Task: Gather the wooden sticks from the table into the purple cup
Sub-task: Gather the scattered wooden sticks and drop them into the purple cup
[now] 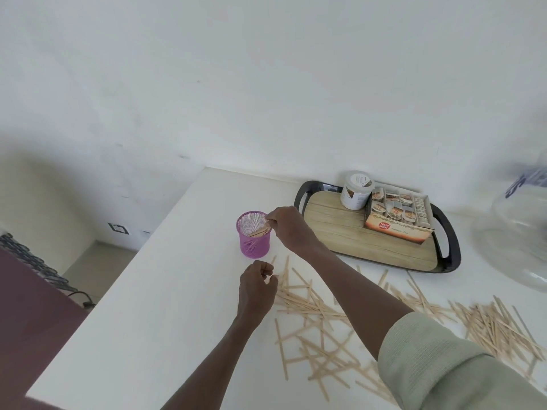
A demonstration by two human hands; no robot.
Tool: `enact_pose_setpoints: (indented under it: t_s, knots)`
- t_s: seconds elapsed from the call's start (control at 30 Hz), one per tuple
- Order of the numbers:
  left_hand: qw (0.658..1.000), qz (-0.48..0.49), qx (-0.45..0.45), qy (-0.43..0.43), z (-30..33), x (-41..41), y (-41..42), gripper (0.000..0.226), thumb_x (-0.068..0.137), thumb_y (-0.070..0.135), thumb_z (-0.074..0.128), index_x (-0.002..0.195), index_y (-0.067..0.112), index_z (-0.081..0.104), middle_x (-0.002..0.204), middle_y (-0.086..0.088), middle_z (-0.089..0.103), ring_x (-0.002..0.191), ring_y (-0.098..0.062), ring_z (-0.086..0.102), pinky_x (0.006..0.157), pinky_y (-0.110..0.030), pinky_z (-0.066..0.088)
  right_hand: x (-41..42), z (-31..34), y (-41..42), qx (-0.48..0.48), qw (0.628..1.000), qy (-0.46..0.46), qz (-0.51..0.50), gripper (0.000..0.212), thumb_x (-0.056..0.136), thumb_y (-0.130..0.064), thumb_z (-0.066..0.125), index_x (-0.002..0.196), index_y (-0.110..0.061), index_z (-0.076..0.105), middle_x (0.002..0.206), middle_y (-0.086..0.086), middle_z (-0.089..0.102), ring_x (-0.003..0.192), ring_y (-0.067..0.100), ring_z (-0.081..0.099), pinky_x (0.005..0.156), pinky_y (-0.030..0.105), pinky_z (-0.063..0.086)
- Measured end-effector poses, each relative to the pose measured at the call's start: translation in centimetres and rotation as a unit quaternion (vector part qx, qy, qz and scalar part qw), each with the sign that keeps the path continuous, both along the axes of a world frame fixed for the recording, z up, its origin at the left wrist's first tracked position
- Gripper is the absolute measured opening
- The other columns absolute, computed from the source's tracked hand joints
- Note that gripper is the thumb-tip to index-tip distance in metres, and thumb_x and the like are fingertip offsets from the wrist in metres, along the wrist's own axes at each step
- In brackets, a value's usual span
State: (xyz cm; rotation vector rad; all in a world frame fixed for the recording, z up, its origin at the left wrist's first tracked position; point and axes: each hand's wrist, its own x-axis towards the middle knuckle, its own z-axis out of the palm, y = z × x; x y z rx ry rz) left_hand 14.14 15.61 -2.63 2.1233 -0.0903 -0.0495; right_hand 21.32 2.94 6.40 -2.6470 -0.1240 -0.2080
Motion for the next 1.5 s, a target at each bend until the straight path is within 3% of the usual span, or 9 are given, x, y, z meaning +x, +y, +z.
enact_pose_setpoints:
  t_s: [0.1,0.23,0.37,0.5,0.7,1.03,1.13,1.23,1.5]
  knots:
    - [1.0,-0.001,0.015,-0.007,0.3,0.1,0.2,0.018,0.083,0.01,0.069,0.099,0.013,0.064,0.094,0.004,0.065,0.088,-0.013,0.061,0.071,-0.012,0.039,-0.6,0.1,-1.0,0.007,1.0,-0.026,-0.011,0.021,0.091,-0.003,0.054,0.077,0.006,0.068,0.077,0.018,0.069,0.074,0.032,0.064,0.072,0.047,0.053]
    - [0.996,-0.033,0.081,0.0,0.4,-0.1,0.7,0.035,0.088,0.011,0.064,0.122,0.006,0.059,0.12,-0.007,0.065,0.114,-0.024,0.059,0.094,-0.03,0.046,-3.4,0.7,-2.7,0.044,0.997,-0.054,-0.03,0.016,0.091,-0.004,0.06,0.09,0.007,0.073,0.087,0.018,0.075,0.083,0.029,0.07,0.083,0.041,0.055]
    - [0.984,-0.083,0.157,0.032,0.0,-0.8,0.9,0.053,0.095,0.023,0.058,0.142,0.004,0.042,0.142,-0.013,0.05,0.133,-0.03,0.044,0.108,-0.038,0.037,-7.0,-0.9,-5.5,0.042,0.997,0.01,-0.064,0.033,0.09,-0.015,0.065,0.061,-0.001,0.058,0.064,0.008,0.062,0.066,0.024,0.057,0.069,0.034,0.047]
    - [0.972,-0.119,0.203,0.02,-0.2,-2.1,0.9,0.061,0.094,0.03,0.06,0.144,0.004,0.037,0.146,-0.015,0.043,0.135,-0.033,0.039,0.106,-0.039,0.037,-10.3,-3.6,-7.2,-0.029,0.981,0.173,-0.078,0.057,0.086,-0.049,0.068,0.105,0.004,0.066,0.115,0.017,0.063,0.112,0.03,0.057,0.092,0.038,0.046]
    - [0.964,-0.145,0.223,0.005,-0.7,-3.3,0.3,0.062,0.086,0.028,0.069,0.138,0.006,0.042,0.14,-0.013,0.048,0.129,-0.033,0.043,0.101,-0.039,0.042,-13.5,-6.5,-5.9,-0.103,0.959,0.26,-0.055,0.067,0.069,-0.068,0.072,0.091,-0.007,0.054,0.119,0.012,0.044,0.113,0.028,0.042,0.087,0.041,0.046]
    - [0.976,-0.086,0.196,-0.031,-0.6,-4.5,-0.7,0.04,0.086,0.015,0.07,0.124,0.012,0.061,0.116,-0.005,0.064,0.112,-0.027,0.054,0.086,-0.043,0.05,-14.6,-8.8,-4.9,-0.045,0.983,0.161,-0.076,0.025,0.089,-0.027,0.067,0.094,-0.002,0.066,0.107,0.01,0.054,0.108,0.025,0.051,0.086,0.035,0.046]
    - [0.98,-0.081,0.179,-0.032,-0.7,-4.4,-0.8,0.013,0.08,0.006,0.069,0.089,0.015,0.064,0.088,-0.003,0.064,0.087,-0.027,0.059,0.074,-0.047,0.052,-14.9,-8.9,-5.4,-0.06,0.985,0.142,-0.075,0.017,0.09,-0.02,0.064,0.089,-0.003,0.068,0.101,0.012,0.06,0.102,0.027,0.056,0.084,0.036,0.049]
    - [0.986,-0.071,0.151,-0.003,-0.9,-4.0,-1.0,0.025,0.075,0.005,0.067,0.07,0.021,0.048,0.08,-0.006,0.063,0.076,-0.024,0.056,0.067,-0.042,0.048,-14.9,-9.1,-6.2,-0.081,0.984,0.134,-0.089,0.014,0.089,-0.017,0.063,0.09,-0.006,0.071,0.098,0.008,0.066,0.098,0.026,0.06,0.087,0.039,0.05]
    - [0.978,-0.116,0.171,-0.006,-0.9,-2.9,-1.4,0.021,0.086,0.005,0.059,0.094,0.017,0.074,0.085,0.001,0.068,0.082,-0.02,0.062,0.067,-0.029,0.045,-15.0,-9.1,-8.8,-0.119,0.978,0.147,-0.083,0.015,0.09,-0.014,0.058,0.1,-0.008,0.069,0.104,0.01,0.068,0.102,0.028,0.062,0.091,0.039,0.049]
